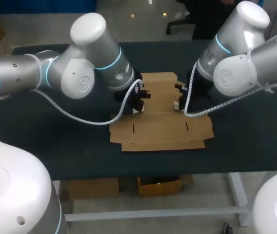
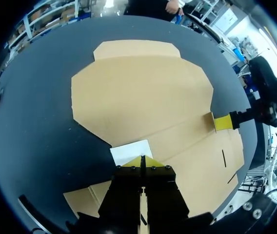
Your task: Assemble the packaging by folding the flat box into shape, placing the metal phone stand inside, and closing the box properly
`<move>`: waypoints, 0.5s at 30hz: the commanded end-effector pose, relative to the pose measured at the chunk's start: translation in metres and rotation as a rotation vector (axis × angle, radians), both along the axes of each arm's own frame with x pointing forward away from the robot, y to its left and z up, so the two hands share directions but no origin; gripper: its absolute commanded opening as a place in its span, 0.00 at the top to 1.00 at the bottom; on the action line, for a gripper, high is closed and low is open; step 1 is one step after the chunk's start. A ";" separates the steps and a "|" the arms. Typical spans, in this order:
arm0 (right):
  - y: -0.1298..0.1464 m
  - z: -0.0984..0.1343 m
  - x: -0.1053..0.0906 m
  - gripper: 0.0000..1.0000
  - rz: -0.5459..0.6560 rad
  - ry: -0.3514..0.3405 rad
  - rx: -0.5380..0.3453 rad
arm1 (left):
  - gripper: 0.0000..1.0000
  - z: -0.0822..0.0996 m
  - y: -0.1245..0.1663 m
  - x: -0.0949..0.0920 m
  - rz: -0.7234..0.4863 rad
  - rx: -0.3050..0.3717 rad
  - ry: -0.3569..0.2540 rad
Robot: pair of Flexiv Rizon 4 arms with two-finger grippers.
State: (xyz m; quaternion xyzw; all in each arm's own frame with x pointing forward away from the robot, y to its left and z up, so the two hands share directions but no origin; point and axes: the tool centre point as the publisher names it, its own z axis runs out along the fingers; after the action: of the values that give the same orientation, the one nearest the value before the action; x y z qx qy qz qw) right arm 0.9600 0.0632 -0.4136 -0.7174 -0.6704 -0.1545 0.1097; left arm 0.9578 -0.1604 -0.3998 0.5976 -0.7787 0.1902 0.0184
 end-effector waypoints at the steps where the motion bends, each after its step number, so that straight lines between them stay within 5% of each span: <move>1: -0.001 -0.005 0.003 1.00 0.012 0.002 0.003 | 1.00 -0.004 -0.004 0.003 0.002 0.010 0.006; 15: 0.001 -0.012 0.008 1.00 0.041 0.010 -0.022 | 1.00 -0.013 -0.006 0.007 0.032 0.036 0.015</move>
State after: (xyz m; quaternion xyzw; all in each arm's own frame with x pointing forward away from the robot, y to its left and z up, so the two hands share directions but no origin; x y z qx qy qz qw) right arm 0.9621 0.0616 -0.4226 -0.7053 -0.6850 -0.1485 0.1059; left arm 0.9622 -0.1619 -0.4089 0.6091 -0.7729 0.1768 0.0150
